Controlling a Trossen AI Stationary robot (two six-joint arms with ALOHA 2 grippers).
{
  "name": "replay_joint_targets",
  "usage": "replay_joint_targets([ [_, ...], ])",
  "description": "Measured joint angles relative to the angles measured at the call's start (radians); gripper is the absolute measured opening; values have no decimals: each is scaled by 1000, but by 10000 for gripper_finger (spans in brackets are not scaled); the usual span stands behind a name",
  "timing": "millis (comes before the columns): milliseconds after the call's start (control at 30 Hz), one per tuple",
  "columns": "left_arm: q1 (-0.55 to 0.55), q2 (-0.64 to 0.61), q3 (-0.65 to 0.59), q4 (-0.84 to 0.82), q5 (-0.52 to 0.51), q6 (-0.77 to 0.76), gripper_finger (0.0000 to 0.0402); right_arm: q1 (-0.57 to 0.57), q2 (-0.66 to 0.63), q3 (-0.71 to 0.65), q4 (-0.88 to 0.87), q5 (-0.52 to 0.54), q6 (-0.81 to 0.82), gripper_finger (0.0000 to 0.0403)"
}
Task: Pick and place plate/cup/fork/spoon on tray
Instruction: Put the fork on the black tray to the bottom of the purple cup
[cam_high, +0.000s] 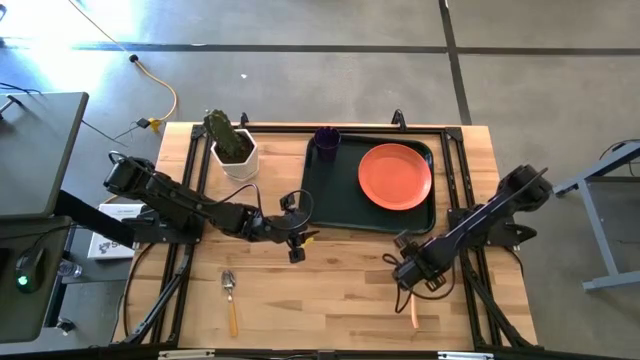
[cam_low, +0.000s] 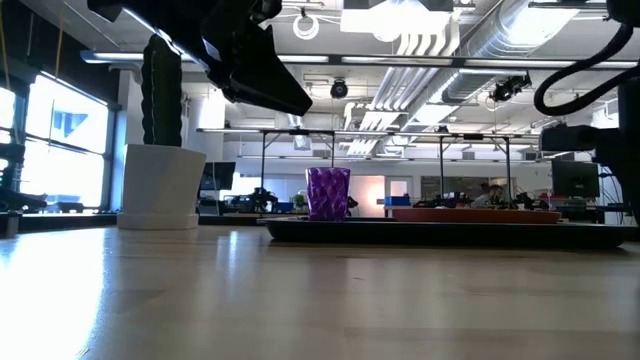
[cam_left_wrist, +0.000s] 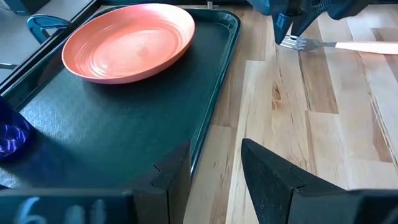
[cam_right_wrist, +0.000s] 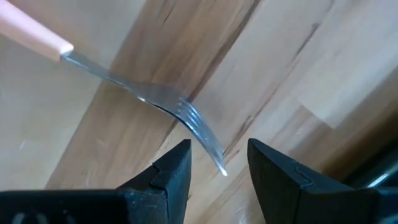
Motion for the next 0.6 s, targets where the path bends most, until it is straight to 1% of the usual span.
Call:
replay_joint_targets([
  [100,0,0,0,0,0,0,133,0,13,0,14,-1,-2,140],
  [167,0,0,0,-1,1,0,133,0,16,0,34,-1,-7,123],
  [300,0,0,0,-1,1,0,133,0,18,0,61,-9,-8,66],
  [400,0,0,0,-1,-3,0,133,-5,18,0,59,-51,-10,16],
  [467,0,0,0,-1,-14,-1,133,-19,18,0,60,-98,4,7],
  [600,0,0,0,11,-18,-9,133,-61,18,24,59,-180,59,13],
])
